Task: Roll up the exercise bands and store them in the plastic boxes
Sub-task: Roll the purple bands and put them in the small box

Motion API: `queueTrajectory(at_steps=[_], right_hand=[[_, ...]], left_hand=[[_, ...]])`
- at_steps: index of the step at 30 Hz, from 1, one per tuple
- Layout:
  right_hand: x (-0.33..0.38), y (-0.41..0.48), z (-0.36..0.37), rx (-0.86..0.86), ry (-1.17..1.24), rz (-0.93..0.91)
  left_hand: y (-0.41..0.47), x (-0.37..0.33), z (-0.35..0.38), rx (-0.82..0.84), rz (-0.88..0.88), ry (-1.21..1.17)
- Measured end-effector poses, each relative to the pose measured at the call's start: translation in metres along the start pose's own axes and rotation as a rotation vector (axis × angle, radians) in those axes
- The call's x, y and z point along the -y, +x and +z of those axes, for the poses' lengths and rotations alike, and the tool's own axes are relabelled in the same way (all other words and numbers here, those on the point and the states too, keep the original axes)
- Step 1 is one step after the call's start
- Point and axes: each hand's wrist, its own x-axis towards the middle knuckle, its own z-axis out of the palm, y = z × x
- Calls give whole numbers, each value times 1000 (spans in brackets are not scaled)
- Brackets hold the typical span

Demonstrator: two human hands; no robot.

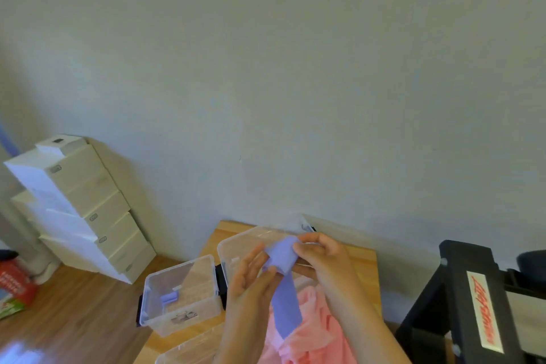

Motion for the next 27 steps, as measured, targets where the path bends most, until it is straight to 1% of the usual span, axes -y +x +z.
queueTrajectory(at_steps=[3, 5, 7, 9, 11, 13, 16, 18, 23, 27], right_hand=[[12, -2, 0, 46, -55, -46], [18, -4, 0, 102, -115, -62], [20, -5, -2, 128, -154, -53], [20, -7, -5, 131, -157, -35], [21, -10, -11, 131, -163, -26], [21, -14, -21, 117, -181, -26], [23, -16, -37, 71, -210, -30], [24, -16, -45, 42, -231, -35], [21, -13, -65, -27, -328, -26], [12, -6, -76, -85, -355, 18]], left_hand=[[-3, -5, 6, 55, -121, -209], [-4, -7, 9, 92, -177, -246], [-1, -9, 10, 100, -194, -264], [7, -12, 11, 89, -178, -248], [20, -15, 12, 71, -122, -193], [34, -21, 15, 3, -76, -170], [55, -31, 18, -50, -101, -223], [66, -37, 18, -58, -112, -252], [79, -48, 18, -62, -77, -299], [84, -52, 18, -48, -46, -307]])
